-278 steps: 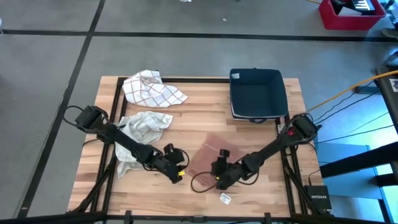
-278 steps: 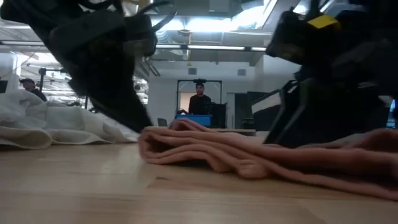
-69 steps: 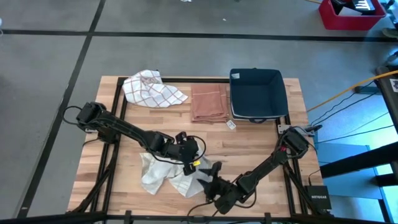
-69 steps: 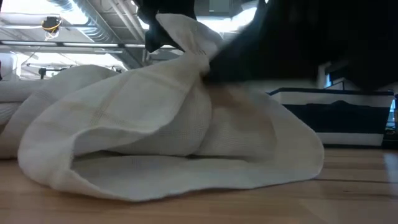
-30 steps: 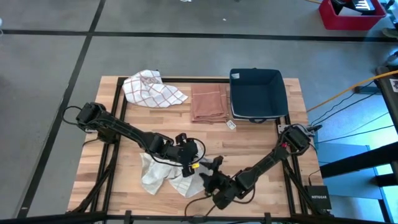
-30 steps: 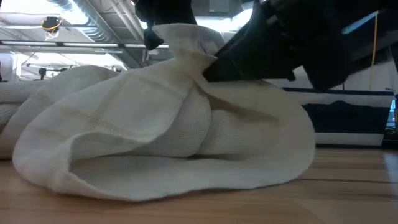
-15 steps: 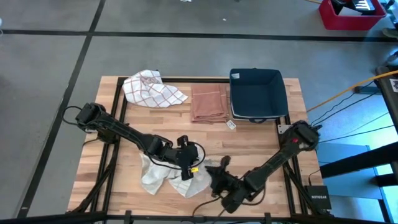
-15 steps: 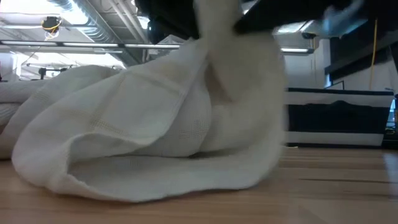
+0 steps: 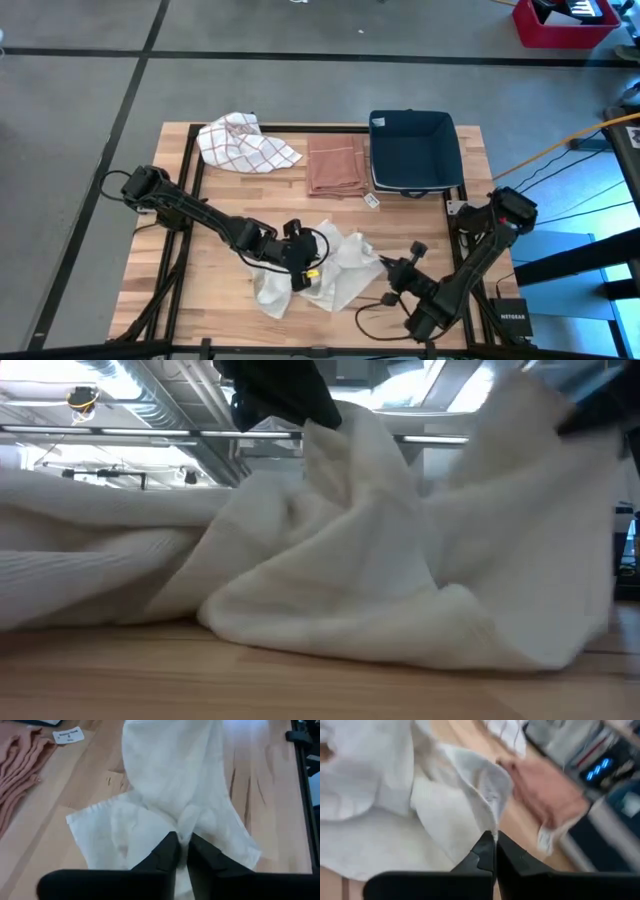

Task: Fold towel
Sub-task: Fold the bottom white towel

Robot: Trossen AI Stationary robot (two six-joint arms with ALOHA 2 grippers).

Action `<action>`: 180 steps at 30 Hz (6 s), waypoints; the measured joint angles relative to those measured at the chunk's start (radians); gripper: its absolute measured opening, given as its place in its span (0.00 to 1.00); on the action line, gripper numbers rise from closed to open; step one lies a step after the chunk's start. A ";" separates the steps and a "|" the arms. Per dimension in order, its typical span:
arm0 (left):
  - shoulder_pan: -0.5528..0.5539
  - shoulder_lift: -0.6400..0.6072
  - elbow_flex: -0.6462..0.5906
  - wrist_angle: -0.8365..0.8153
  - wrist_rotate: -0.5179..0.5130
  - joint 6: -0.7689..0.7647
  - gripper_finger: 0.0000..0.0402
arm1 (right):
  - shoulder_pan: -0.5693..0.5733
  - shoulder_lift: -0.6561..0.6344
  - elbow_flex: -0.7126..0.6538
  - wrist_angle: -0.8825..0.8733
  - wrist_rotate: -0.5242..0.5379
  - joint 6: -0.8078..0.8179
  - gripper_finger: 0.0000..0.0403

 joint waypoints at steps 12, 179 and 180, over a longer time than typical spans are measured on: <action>-0.045 -0.056 0.065 -0.092 0.110 -0.006 0.29 | 0.004 0.001 -0.165 0.230 -0.140 0.009 0.01; -0.457 -0.518 0.346 -0.139 -0.766 0.465 0.01 | -0.073 -0.368 0.798 -0.034 0.335 -1.143 0.02; -0.461 -0.534 0.346 -0.101 -0.789 0.502 0.01 | -0.073 -0.368 0.812 -0.034 0.334 -1.156 0.02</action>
